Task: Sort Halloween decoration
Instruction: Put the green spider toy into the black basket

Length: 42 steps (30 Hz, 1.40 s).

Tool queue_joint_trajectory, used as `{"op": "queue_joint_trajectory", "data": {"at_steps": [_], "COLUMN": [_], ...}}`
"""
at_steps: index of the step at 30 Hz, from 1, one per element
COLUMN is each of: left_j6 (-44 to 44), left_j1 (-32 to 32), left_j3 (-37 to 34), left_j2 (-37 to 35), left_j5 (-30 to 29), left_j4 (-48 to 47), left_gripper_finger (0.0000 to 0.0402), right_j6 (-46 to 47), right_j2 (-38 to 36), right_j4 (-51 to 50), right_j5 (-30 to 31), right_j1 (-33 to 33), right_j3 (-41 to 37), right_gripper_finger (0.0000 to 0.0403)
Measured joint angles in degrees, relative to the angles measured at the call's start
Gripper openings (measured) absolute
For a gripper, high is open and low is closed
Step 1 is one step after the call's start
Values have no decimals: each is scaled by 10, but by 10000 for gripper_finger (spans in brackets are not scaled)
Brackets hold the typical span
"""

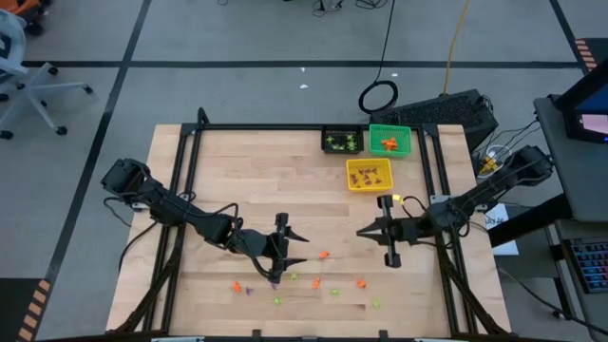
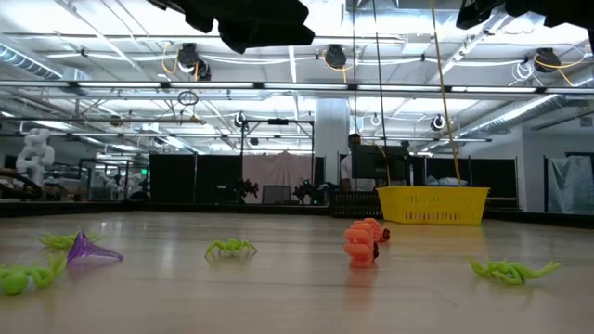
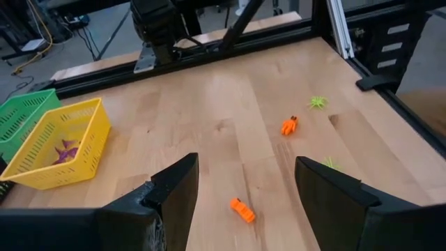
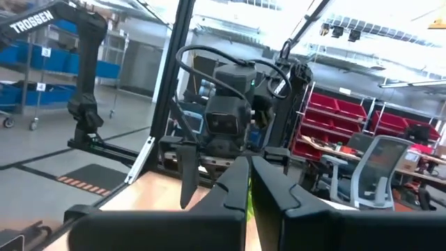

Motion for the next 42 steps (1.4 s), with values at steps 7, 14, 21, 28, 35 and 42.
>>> {"op": "queue_joint_trajectory", "data": {"at_steps": [7,14,21,28,35,42], "left_j6": [0,-1,3,2,3,3], "left_j1": [0,0,0,0,0,0], "left_j3": [0,0,0,0,0,0], "left_j2": [0,0,0,0,0,0], "left_j5": [0,0,0,0,0,0], "left_j4": [6,5,5,6,8,8], "left_gripper_finger": [238,238,238,238,238,238], "right_j6": [-1,-11,-36,-123,-202,-220], "right_j2": [0,0,0,0,0,0], "right_j4": [8,8,8,4,-3,-40], "right_j5": [0,0,0,1,0,-1], "right_j1": [0,0,0,0,1,1], "right_j3": [-3,-3,-3,-3,-3,-3], "right_gripper_finger": [0,0,0,0,0,0]}}
